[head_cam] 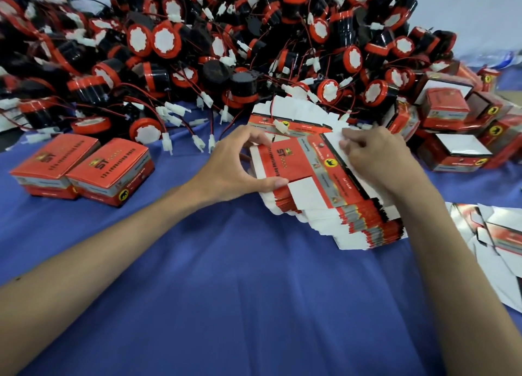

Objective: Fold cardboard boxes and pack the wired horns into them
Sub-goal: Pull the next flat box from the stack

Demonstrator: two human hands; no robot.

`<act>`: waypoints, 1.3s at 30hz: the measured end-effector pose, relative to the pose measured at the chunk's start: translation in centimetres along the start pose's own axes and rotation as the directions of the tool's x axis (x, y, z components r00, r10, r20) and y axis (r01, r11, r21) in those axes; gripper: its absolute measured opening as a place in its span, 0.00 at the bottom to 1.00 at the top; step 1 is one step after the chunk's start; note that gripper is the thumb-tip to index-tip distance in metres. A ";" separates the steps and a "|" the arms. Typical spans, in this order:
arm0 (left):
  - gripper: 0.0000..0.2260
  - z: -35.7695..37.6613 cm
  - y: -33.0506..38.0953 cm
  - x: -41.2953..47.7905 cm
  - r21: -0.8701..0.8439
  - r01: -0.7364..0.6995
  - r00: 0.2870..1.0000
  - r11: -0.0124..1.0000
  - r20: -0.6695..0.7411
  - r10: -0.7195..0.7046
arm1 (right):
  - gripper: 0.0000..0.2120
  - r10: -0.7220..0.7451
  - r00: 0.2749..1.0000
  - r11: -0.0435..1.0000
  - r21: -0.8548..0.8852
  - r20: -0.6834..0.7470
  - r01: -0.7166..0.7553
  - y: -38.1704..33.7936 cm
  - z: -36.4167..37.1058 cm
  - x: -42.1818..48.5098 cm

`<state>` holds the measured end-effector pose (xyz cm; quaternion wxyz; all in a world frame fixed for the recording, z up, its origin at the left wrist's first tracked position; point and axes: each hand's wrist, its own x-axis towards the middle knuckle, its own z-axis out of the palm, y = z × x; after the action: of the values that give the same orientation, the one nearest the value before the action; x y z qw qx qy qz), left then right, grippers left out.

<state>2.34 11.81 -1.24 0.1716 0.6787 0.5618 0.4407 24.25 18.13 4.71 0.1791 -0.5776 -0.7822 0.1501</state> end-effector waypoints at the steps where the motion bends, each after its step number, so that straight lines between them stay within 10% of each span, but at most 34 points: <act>1: 0.28 -0.3 -0.3 -0.2 0.013 0.016 1.000 1.000 0.026 -0.016 | 0.17 -0.014 1.000 0.999 0.053 0.026 0.012 0.2 0.0 0.0; 12: 0.30 -2.2 0.6 -0.6 0.526 -0.344 0.914 0.778 0.378 0.148 | 0.23 -0.161 0.962 0.912 0.407 0.219 0.061 2.5 0.8 1.0; 21: 0.17 -3.2 -0.3 -0.8 0.622 -0.554 0.831 0.554 0.367 0.419 | 0.23 -0.080 0.953 0.873 0.483 0.293 -0.076 3.4 1.8 1.9; 30: 0.17 -3.9 -1.4 -0.6 0.648 -0.519 0.840 0.558 0.266 0.472 | 0.22 -0.080 0.971 0.912 0.409 0.225 -0.020 2.7 1.8 1.1; 39: 0.14 -3.5 -0.6 -1.8 0.530 -0.519 0.854 0.670 0.288 0.433 | 0.05 -0.316 0.938 0.928 0.159 -0.145 0.337 2.0 0.1 0.0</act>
<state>-0.76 9.44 -0.52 -0.1310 0.8490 0.4598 0.2252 25.90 18.74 3.69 0.2990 -0.4282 -0.8386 0.1547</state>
